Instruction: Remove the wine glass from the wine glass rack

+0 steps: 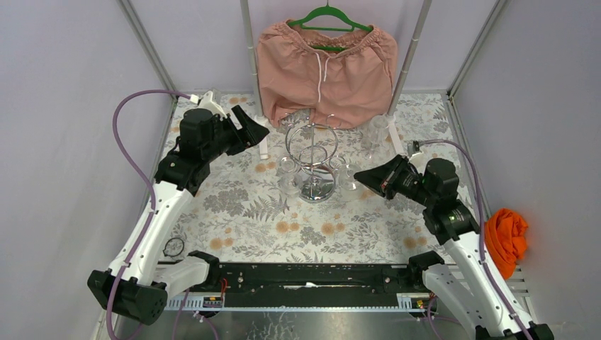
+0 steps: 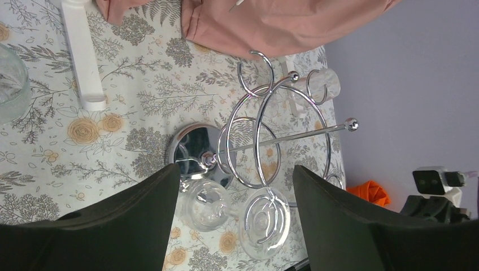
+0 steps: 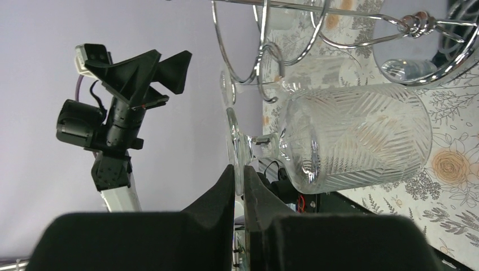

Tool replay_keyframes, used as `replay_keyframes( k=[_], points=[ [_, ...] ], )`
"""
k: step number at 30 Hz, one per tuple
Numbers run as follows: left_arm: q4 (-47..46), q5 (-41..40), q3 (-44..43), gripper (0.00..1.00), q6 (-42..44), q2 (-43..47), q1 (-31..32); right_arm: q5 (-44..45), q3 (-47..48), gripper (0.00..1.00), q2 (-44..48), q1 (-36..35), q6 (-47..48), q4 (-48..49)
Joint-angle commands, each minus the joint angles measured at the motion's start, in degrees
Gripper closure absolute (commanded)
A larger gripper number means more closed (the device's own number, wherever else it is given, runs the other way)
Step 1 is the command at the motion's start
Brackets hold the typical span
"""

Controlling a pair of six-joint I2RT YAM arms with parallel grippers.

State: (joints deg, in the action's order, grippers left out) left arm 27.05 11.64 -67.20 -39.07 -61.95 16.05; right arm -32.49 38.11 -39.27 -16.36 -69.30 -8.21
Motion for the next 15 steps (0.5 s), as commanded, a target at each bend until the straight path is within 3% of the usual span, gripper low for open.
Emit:
replay_keyframes(
  k=[1, 15],
  points=[
    [-3.29, 0.88, 1.15, 0.20, -0.47, 1.35, -0.33, 0.12, 6.31, 1.00, 2.50, -0.25, 1.16, 0.58],
    [-8.86, 3.74, 2.63, 0.20, -2.74, 5.46, -0.34, -1.93, 19.20, 1.00, -0.38, -0.18, 2.06, 1.45]
  ],
)
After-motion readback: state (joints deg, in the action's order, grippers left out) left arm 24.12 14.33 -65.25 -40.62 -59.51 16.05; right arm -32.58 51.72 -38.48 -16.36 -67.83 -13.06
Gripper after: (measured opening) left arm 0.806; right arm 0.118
